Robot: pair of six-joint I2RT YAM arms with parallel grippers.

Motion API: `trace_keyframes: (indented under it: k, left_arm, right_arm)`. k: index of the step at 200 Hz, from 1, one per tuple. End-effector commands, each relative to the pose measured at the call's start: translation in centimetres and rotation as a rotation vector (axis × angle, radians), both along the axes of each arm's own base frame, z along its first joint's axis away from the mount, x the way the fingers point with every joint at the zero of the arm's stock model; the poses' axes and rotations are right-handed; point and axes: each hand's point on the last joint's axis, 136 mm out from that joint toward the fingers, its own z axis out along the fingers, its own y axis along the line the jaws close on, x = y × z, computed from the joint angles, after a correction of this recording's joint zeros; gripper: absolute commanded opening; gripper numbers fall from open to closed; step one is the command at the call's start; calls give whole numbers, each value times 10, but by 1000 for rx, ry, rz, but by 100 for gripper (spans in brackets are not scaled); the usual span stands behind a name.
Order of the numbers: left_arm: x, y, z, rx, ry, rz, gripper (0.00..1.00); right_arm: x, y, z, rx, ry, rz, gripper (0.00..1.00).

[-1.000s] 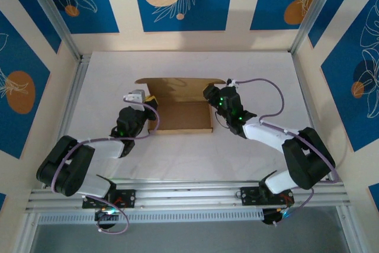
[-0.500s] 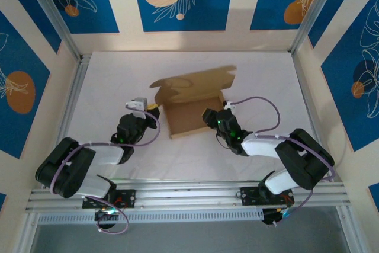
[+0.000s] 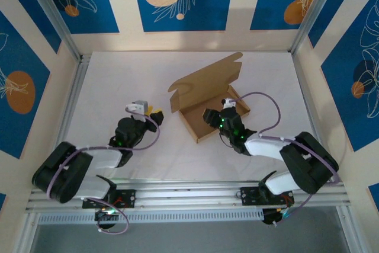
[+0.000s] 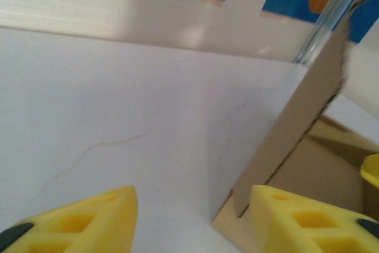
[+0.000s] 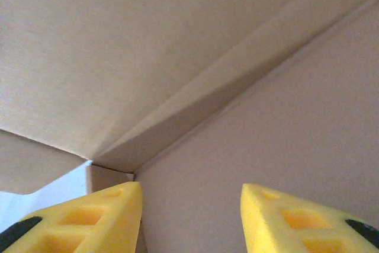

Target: Fold the paper box

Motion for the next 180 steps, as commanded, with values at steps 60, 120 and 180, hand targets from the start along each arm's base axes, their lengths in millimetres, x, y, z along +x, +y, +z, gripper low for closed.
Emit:
trace_keyframes:
  k: [60,120,180]
  left_arm:
    - [-5,-62,40,237,-111,-292,73]
    - [35,-79,31,431,-119,-312,53]
    - [56,-69,36,471,-114,-390,2]
  right_arm:
    - [43,-54,111,-132,-265,102,68]
    - [74,-108,145,-237,-342,-24,71]
    - [108,-118,138,-417,-420,249,74]
